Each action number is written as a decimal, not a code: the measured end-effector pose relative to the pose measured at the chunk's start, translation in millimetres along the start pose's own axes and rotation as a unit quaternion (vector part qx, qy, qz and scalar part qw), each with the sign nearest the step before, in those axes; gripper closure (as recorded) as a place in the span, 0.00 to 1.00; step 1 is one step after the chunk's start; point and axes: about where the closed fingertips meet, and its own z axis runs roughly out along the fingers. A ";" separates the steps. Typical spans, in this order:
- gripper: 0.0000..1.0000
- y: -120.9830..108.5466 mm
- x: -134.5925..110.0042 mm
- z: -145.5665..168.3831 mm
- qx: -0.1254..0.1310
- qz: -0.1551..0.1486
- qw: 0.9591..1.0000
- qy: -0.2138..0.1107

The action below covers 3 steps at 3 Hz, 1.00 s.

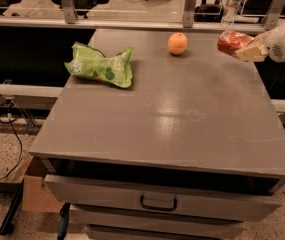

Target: Move coke can near orange

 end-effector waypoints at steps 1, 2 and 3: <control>1.00 1.8 -1.5 17.3 -0.014 -0.002 1.000 0.006; 1.00 9.5 -5.0 41.1 -0.037 -0.002 0.999 0.006; 0.97 16.6 -3.3 58.7 -0.059 0.003 0.998 0.006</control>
Offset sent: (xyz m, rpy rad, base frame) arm 0.0417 0.0248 -0.0264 0.0258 0.0596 0.0745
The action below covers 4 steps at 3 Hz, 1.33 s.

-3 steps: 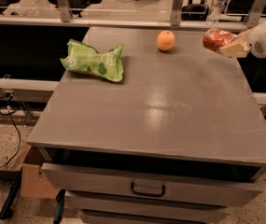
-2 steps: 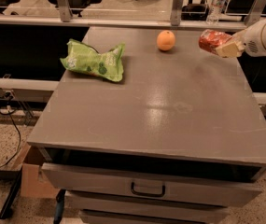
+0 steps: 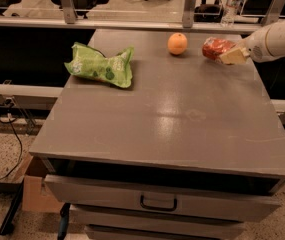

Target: Move coke can near orange

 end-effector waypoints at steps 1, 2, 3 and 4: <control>0.74 4.7 -4.2 10.4 -0.024 0.004 1.000 -0.017; 0.51 12.9 -9.9 23.0 -0.063 0.007 0.997 -0.035; 0.28 18.5 -13.4 29.6 -0.093 0.007 0.995 -0.041; 0.05 23.7 -16.6 34.9 -0.114 0.004 0.993 -0.042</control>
Offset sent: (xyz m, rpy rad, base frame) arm 0.0208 0.0340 -0.0069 0.1681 0.0400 0.2017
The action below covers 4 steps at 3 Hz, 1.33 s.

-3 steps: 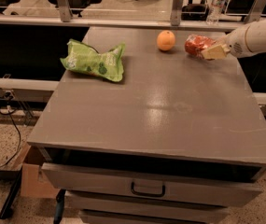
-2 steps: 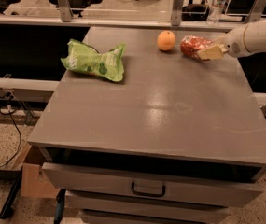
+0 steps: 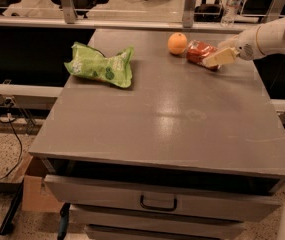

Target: Move coke can near orange

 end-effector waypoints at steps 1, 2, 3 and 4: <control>0.00 1.2 -1.0 0.3 -0.007 0.002 1.000 -0.003; 0.00 -5.5 1.8 -17.2 0.011 0.016 1.000 -0.013; 0.00 -17.4 7.3 -56.8 0.051 0.032 0.997 -0.044; 0.00 -37.3 26.7 -113.3 0.123 0.050 0.989 -0.060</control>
Offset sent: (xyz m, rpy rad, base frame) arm -0.0233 -0.0467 0.0280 0.0615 -0.0560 -0.1179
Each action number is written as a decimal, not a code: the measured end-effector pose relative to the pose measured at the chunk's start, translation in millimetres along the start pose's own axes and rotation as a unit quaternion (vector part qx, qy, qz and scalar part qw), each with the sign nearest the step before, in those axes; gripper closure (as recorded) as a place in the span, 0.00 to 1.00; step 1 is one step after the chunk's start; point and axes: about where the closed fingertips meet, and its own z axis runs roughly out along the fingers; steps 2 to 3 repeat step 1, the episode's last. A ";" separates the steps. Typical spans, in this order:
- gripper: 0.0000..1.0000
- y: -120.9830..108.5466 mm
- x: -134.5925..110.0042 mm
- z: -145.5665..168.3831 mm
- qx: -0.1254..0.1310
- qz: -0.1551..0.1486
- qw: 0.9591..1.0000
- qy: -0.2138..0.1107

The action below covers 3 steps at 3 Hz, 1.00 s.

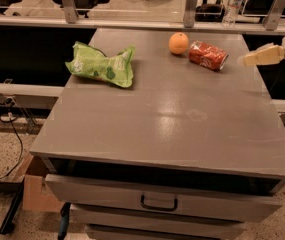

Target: Move coke can near orange

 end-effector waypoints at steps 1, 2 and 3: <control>0.00 1.1 -0.3 1.3 -0.002 0.000 1.000 0.000; 0.00 1.1 -0.3 1.3 -0.002 0.000 1.000 0.000; 0.00 1.1 -0.3 1.3 -0.002 0.000 1.000 0.000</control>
Offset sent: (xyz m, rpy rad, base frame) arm 0.0000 0.0000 0.0000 0.0000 0.0000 0.0000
